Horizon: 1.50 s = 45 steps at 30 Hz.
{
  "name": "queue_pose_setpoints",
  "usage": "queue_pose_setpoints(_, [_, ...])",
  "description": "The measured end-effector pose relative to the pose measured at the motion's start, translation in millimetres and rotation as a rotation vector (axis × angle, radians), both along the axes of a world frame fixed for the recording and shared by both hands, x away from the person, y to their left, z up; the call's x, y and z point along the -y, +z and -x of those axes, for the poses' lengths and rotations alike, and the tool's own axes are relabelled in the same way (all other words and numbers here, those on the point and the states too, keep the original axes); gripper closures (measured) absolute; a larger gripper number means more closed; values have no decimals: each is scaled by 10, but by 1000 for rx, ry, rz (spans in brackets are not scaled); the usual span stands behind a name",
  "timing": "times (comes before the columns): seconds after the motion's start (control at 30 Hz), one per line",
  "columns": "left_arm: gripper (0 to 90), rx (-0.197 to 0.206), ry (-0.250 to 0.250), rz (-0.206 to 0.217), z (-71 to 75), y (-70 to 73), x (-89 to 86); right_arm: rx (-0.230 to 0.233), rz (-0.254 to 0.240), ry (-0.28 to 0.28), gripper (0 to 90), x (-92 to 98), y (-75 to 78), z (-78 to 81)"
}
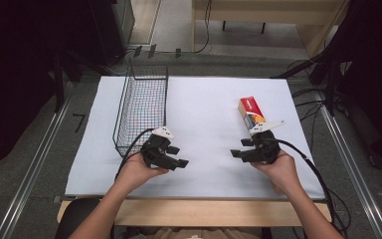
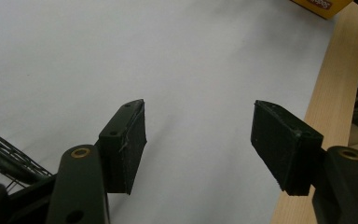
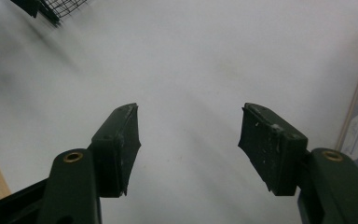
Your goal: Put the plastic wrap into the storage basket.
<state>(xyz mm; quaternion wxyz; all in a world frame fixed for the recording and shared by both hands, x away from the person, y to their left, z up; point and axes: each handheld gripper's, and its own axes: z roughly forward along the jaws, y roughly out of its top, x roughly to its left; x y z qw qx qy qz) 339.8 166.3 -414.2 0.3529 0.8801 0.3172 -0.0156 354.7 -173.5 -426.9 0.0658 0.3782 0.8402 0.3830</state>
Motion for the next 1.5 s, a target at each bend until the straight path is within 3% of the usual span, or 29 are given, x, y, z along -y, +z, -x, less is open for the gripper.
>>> queue_pose_setpoints(0.33, [359, 0, -51, -1, -7, -11, 91, -8, 6, -31, 379, 49, -9, 48])
queue_pose_setpoints(0.67, [359, 7, -71, -11, -2, -20, 165, -9, 29, -30, 377, 79, -18, 88])
queue_pose_setpoints(0.97, [359, 2, -78, -24, -1, -29, 173, -15, 14, -30, 383, 67, -1, 82])
queue_pose_setpoints(1.17, [359, 0, -87, -34, 2, -31, 173, -8, 37, -41, 375, 109, 26, 81])
queue_pose_setpoints(1.5, [356, -6, -96, -36, 14, -38, 191, 23, 44, -153, 368, 391, 221, 48])
